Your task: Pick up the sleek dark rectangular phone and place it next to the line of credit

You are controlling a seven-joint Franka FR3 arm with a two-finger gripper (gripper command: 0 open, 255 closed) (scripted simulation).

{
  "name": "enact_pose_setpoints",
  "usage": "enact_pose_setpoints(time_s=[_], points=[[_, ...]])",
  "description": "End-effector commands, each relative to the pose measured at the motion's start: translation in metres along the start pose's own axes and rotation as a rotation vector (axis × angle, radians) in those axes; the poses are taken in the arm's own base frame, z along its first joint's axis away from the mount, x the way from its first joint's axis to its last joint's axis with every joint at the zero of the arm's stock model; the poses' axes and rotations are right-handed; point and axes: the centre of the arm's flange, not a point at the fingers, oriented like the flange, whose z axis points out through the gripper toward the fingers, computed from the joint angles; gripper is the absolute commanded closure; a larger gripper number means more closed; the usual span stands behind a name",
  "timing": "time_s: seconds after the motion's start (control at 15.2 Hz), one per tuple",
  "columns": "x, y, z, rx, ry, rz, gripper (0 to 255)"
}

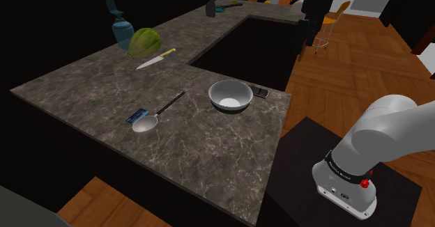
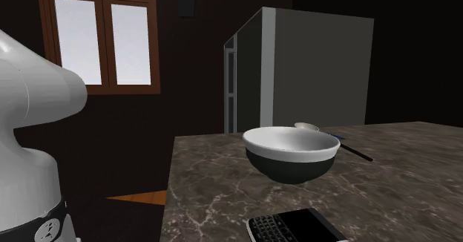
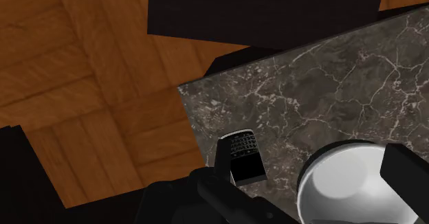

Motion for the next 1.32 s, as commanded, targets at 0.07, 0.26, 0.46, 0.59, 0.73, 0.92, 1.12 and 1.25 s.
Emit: enact_pose_setpoints(time_s=[0.07, 0.26, 0.46, 0.59, 0.73, 0.92, 1.12, 1.25], points=[[0.005, 0.002, 0.012, -0.001, 0.004, -0.003, 0], [0.022, 0.006, 0.047, -0.002, 0.015, -0.013, 0], [0.038, 0.011, 0.081, -0.004, 0.027, -0.023, 0], [0.05, 0.014, 0.104, -0.006, 0.034, -0.03, 0], [0.061, 0.017, 0.127, -0.007, 0.042, -0.036, 0], [0.079, 0.021, 0.162, -0.009, 0.053, -0.046, 0], [0.097, 0.025, 0.196, -0.01, 0.064, -0.056, 0], [0.109, 0.028, 0.218, -0.012, 0.072, -0.063, 0]])
